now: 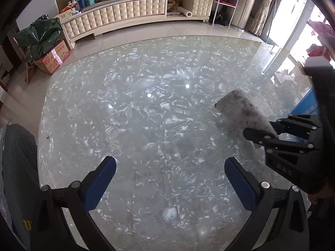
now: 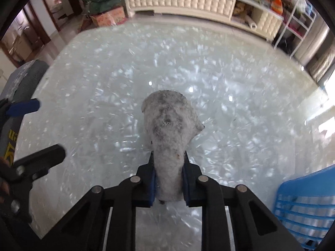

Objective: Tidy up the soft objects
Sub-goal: 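Grasp the grey felt square with the right tool and lift it, then carry the felt square over the blue basket with the right tool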

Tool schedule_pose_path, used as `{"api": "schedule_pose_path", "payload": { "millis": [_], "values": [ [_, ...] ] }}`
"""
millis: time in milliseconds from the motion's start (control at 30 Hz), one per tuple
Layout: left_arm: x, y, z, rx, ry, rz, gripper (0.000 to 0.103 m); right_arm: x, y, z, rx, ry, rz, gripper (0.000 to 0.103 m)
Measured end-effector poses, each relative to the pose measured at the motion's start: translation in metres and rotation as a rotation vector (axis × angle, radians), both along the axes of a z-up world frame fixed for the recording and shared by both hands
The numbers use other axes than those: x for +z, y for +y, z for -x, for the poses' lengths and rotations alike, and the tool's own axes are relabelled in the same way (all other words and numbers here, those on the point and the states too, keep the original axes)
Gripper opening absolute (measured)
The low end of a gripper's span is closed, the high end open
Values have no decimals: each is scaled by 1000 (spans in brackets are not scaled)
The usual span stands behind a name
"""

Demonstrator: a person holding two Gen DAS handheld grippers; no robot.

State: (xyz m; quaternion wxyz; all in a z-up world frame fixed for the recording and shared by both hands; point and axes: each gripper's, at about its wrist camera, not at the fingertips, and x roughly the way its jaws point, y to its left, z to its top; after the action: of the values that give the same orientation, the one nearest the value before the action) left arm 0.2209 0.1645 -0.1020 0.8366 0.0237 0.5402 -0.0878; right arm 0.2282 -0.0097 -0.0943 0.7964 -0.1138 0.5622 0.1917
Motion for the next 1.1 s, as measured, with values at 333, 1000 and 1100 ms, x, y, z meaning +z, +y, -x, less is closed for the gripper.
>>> {"api": "schedule_pose_path", "payload": {
  "millis": [333,1000,1100],
  "values": [
    [33,-27,27,-115,-70,-9,103,68,-28,40,18,-44,-70,19],
    [97,-134,85,-365,-219,-25,103,118,-116,97,-75,-122,-57,19],
    [100,-149,89,-404,-221,-29,103,118,-128,102,-90,-121,-57,19]
  ]
}}
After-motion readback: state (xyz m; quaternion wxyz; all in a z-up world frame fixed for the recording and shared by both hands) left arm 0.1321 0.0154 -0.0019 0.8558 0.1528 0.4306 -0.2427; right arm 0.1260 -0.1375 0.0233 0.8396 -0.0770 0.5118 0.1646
